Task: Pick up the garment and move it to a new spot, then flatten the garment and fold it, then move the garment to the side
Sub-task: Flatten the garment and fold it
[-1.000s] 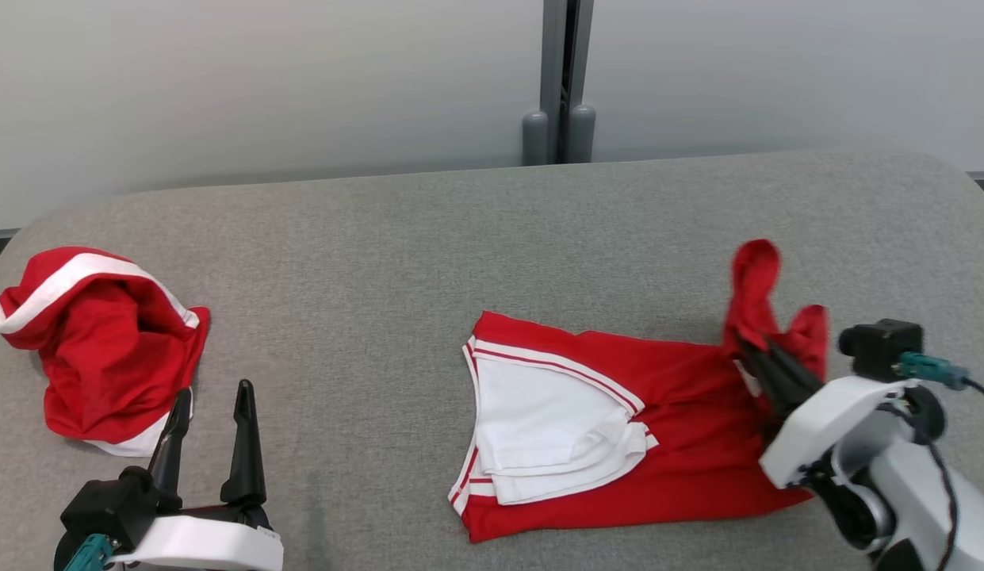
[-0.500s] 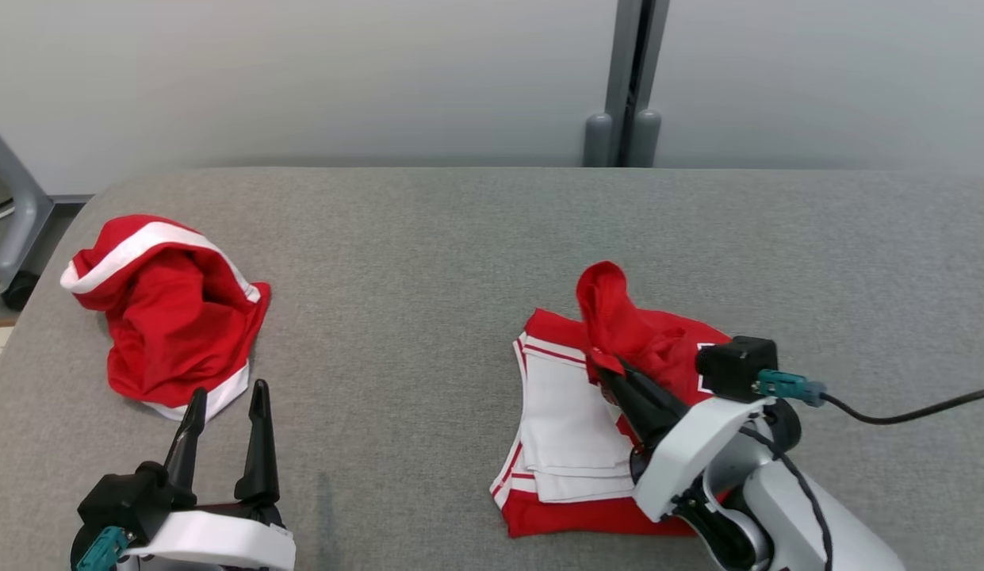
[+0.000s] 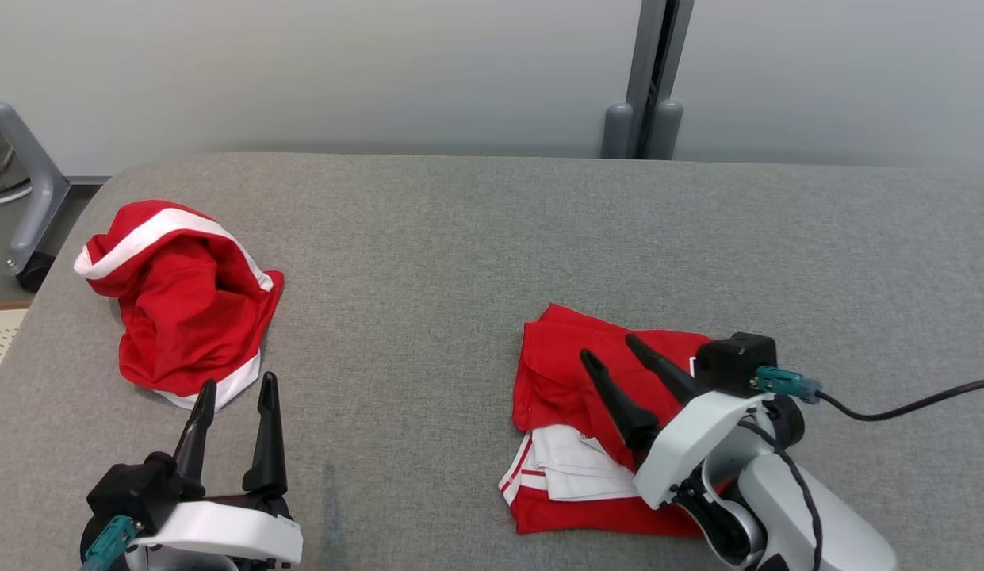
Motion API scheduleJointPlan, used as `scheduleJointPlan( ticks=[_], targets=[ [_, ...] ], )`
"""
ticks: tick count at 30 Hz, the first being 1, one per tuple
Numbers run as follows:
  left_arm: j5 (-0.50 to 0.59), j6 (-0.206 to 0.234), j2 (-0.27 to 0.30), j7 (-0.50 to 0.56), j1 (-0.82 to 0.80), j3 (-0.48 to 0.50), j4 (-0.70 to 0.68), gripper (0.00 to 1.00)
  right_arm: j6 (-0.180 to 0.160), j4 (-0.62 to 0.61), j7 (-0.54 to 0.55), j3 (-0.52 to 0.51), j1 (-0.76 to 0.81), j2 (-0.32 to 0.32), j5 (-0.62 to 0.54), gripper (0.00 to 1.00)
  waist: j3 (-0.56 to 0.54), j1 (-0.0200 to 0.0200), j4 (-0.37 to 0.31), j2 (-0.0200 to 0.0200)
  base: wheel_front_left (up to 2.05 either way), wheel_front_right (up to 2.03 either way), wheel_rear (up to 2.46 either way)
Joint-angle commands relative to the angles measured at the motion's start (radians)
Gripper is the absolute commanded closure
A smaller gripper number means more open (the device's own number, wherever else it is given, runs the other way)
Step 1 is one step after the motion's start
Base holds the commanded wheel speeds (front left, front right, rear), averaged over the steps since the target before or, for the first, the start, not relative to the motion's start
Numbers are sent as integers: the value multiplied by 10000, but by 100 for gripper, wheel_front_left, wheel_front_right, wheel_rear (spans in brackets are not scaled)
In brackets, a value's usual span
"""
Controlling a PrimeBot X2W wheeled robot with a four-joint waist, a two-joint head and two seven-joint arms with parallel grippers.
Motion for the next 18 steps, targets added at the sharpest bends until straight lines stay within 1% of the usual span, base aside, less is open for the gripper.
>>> scheduleJointPlan(
  ticks=[1,7,12,15,18],
  targets=[
    [-68,45,34,-1,-68,60,29,0,3,-89,-279,-68,-106,-211,53,0,-55,0,-113,0,0,0,0],
    [77,-36,36,-1,-70,220,-8,0,3,-389,-1041,-658,120,-960,-48,0,-177,0,-317,0,0,0,0],
    [178,-122,34,-1,30,395,-92,0,3,-364,-1188,-1306,517,-1530,-87,0,-211,0,-380,0,0,0,0],
    [186,-152,34,-1,82,482,-136,0,3,-336,-1198,-1589,812,-1737,-98,0,-197,0,-382,0,0,0,0],
    [190,-169,34,-1,113,553,-155,0,3,-404,-1111,-1691,1101,-1777,-82,0,-184,0,-375,0,0,0,0]
  ],
)
